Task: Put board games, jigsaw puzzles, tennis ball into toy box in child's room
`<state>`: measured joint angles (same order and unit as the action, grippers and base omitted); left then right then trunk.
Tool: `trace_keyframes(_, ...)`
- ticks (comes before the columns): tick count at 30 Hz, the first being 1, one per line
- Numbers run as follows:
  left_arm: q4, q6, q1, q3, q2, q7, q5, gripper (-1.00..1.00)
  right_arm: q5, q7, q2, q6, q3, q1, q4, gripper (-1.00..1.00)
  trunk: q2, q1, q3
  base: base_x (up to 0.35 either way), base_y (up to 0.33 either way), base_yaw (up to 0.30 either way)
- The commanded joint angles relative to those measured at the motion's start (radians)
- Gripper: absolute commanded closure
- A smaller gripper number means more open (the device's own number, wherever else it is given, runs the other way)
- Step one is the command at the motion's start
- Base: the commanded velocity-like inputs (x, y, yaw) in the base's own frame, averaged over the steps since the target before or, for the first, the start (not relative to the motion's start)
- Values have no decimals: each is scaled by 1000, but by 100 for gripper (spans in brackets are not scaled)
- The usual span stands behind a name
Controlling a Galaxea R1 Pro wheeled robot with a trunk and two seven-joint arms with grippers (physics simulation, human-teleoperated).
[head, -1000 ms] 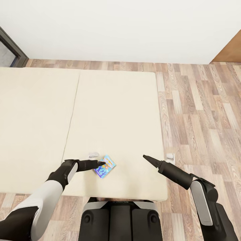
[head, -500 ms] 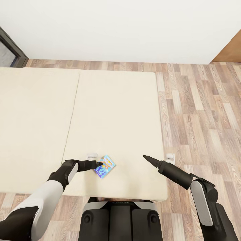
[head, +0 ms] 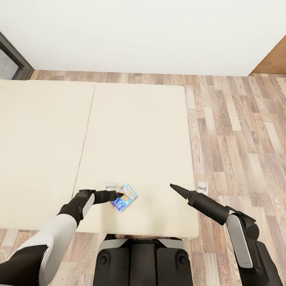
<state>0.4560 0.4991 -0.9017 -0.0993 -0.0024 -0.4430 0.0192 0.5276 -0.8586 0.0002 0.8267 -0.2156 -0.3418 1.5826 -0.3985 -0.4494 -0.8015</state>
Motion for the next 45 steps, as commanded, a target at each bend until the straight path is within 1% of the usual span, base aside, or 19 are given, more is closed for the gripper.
trace_keyframes(1, 1, 8, 0, -7, -2, -5, 2, -100, 2, -2, 0, 5, -1, 0, 0, -100, -1, -1, -1, 0, 0, 0)
trace_keyframes(13, 1, 6, 0, -5, -6, -6, 2, -100, 2, -3, 0, 5, -1, 0, 0, -100, -1, -1, -1, 0, 0, 0)
trace_keyframes(18, 1, 6, 0, -5, -6, -5, 3, -100, 2, -23, 0, 4, -1, 0, 0, -100, -1, -1, -3, 0, -21, 0)
trace_keyframes(24, 1, 6, 0, -5, -7, -6, 2, -100, 1, -38, 0, 3, -2, 0, 1, -100, -1, -1, -4, 0, -183, 0)
trace_keyframes(31, 1, 6, 0, -6, -7, -6, 0, -100, 1, -41, 0, 3, -2, 0, 1, -100, -1, -1, -4, 0, -61, 0)
trace_keyframes(45, 1, 6, 0, -6, -7, -6, -2, -100, 1, -42, 0, 3, -2, 0, 1, -100, -1, -1, -4, 0, -202, 0)
